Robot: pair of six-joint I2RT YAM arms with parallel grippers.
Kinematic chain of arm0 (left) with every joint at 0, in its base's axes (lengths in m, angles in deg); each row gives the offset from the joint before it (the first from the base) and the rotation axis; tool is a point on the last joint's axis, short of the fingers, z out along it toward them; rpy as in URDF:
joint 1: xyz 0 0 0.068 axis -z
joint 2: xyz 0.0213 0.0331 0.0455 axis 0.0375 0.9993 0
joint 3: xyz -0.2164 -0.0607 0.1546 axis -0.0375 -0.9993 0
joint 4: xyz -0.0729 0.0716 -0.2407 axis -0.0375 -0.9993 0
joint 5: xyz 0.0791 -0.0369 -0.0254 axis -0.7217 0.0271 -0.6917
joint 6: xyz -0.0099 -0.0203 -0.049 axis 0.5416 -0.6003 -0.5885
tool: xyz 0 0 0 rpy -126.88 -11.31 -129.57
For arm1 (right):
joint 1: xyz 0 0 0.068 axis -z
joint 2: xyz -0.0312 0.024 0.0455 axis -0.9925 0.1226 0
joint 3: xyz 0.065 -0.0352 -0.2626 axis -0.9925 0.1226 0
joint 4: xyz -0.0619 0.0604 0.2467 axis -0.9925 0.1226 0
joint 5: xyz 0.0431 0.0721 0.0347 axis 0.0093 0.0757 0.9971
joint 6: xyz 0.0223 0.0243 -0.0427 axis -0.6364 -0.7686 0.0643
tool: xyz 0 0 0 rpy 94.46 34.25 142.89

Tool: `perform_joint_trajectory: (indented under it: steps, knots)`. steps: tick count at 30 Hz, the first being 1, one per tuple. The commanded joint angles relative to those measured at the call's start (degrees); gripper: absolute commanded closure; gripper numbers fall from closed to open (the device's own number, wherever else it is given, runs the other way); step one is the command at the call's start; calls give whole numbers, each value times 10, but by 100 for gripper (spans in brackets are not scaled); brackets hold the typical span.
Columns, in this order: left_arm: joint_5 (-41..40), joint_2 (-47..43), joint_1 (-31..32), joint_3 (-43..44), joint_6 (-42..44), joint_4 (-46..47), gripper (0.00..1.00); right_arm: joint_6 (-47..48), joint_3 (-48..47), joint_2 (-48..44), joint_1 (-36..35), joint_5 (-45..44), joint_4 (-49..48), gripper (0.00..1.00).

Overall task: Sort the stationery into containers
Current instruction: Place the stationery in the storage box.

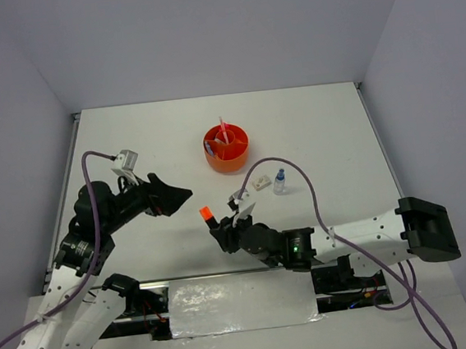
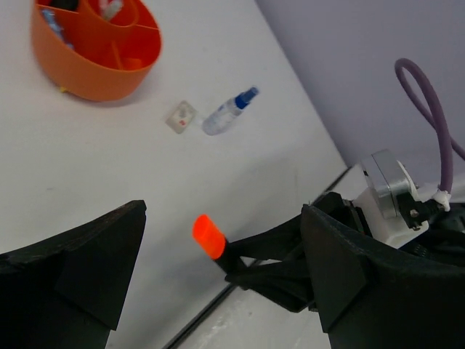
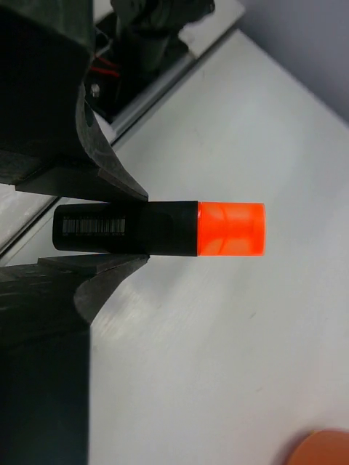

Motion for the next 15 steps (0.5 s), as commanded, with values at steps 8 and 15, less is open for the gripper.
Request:
perform_joint_trajectory:
  steps: [8, 15]
  knots:
    - [67, 13, 43, -38, -107, 190, 1, 246, -113, -9, -8, 49, -48, 100]
    - [54, 10, 51, -43, -103, 169, 7, 259, -117, -5, -9, 10, -78, 100]
